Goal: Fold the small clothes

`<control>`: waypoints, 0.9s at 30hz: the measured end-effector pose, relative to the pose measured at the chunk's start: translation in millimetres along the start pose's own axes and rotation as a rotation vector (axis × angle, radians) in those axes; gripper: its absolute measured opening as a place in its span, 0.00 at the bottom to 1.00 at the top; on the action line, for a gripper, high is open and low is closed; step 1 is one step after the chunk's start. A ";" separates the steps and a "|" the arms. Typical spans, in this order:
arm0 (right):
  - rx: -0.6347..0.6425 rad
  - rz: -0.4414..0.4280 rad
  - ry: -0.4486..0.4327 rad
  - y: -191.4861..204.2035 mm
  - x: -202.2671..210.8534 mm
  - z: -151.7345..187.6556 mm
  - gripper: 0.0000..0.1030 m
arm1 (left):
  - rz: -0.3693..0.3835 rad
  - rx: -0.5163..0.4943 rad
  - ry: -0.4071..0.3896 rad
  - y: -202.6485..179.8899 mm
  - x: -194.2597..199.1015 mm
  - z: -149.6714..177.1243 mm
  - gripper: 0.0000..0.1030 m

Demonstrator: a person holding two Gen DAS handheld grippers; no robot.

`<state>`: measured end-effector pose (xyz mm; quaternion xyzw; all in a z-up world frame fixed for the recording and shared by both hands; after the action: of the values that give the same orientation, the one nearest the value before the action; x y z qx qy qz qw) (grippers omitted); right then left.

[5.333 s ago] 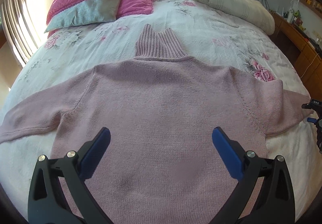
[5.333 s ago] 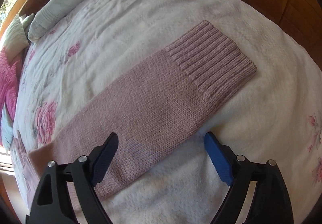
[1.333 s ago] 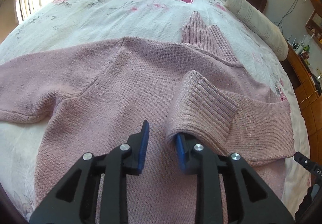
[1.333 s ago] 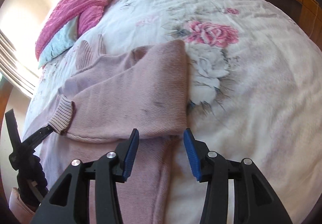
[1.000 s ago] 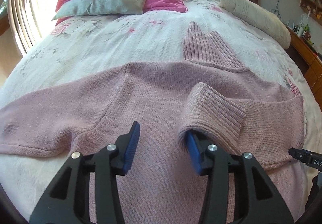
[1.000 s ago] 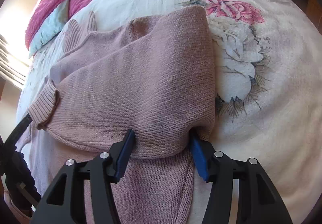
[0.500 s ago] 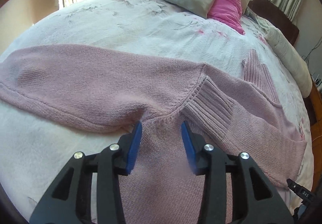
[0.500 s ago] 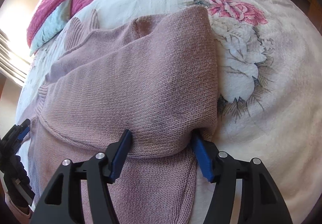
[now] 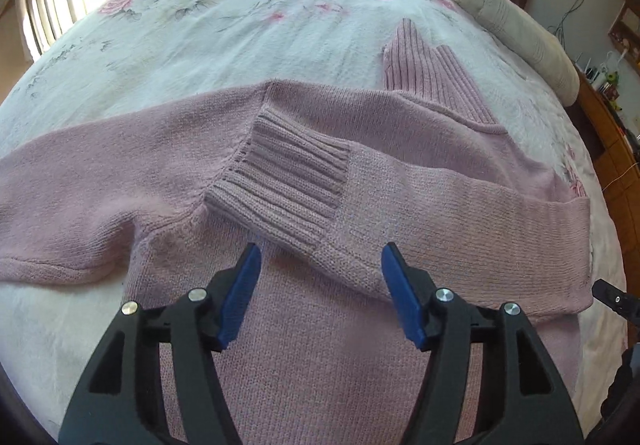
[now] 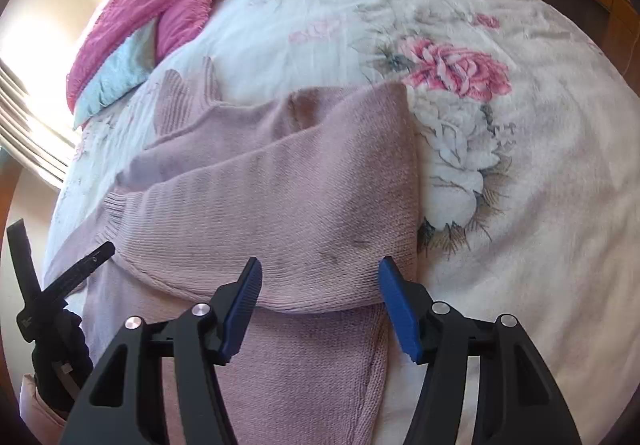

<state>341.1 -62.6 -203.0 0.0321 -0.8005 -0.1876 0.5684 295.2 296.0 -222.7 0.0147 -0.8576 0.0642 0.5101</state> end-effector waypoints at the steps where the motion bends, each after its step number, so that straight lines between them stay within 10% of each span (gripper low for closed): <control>1: -0.023 0.045 0.026 -12.1 -11.4 1.3 0.59 | -0.001 0.013 0.029 4.0 -7.9 5.2 0.63; 13: -0.061 0.054 -0.015 -36.6 8.5 30.5 0.62 | -0.026 0.003 -0.013 29.2 32.2 33.9 0.66; 27: 0.026 0.025 0.103 13.2 31.4 238.6 0.77 | -0.107 -0.040 -0.012 94.1 112.2 199.5 0.76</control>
<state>112.3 4.3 -238.0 0.0392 -0.7728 -0.1681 0.6107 58.8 368.9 -227.4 0.0507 -0.8596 0.0199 0.5080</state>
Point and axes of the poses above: each gripper's, at about its wrist camera, not at the fingertips, and x roughly against the way its jaws point, y to its left, z to its underside, the point moved 7 cm from there along -x, roughly the way its jaws point, and after that the axes turned 14 degrees about -x, right-handed, at the moved point
